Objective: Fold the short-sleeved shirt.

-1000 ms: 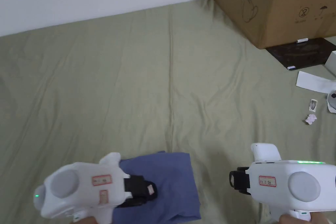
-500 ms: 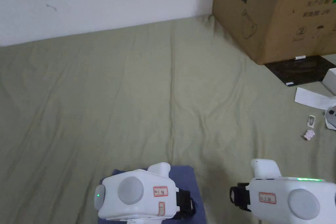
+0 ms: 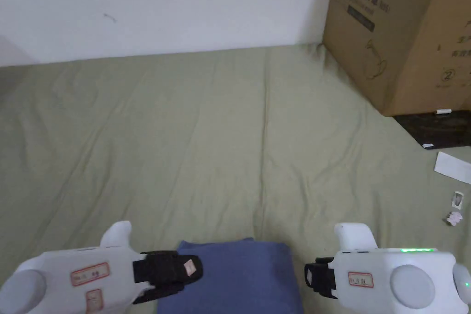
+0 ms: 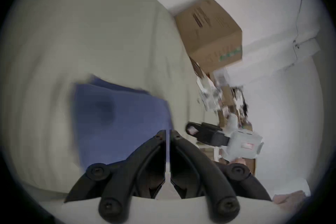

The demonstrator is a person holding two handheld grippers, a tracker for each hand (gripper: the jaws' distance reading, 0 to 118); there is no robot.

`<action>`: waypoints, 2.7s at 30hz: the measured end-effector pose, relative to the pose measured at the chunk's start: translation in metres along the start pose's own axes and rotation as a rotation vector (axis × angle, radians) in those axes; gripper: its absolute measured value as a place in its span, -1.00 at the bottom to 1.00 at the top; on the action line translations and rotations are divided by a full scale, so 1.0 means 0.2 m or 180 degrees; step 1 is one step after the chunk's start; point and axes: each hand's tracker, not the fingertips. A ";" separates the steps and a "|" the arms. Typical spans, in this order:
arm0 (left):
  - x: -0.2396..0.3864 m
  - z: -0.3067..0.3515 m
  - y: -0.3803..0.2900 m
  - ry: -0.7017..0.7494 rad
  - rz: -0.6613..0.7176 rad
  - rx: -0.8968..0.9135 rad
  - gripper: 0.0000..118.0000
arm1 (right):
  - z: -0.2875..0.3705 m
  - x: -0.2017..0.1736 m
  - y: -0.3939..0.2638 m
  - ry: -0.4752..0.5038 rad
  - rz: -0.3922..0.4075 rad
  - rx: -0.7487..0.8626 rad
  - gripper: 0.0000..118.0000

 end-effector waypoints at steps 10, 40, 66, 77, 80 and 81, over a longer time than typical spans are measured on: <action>-0.35 0.25 -0.16 -0.0002 0.0595 0.0261 -0.94 | -0.26 -0.33 0.12 0.0568 0.0463 -0.0208 -0.95; -0.44 -0.50 -0.04 -0.0358 0.0223 -0.0677 -0.60 | -0.47 -0.32 0.10 0.0296 0.0706 -0.0608 -0.95; -0.93 0.67 0.71 0.3292 -0.1024 -0.0850 -0.60 | -0.33 -0.40 0.21 0.0149 0.0198 -0.0150 -0.95; -1.36 1.03 0.76 0.4805 -0.0945 -0.0335 0.63 | -0.50 -0.45 0.21 -0.0011 0.0177 -0.0356 -0.95; -1.33 1.08 0.75 0.4801 -0.0933 -0.0291 0.88 | -0.52 -0.46 0.18 0.0031 0.0170 -0.0397 -0.95; -1.32 1.09 0.74 0.4745 -0.0879 -0.0338 0.88 | -0.52 -0.46 0.18 0.0042 0.0166 -0.0403 -0.95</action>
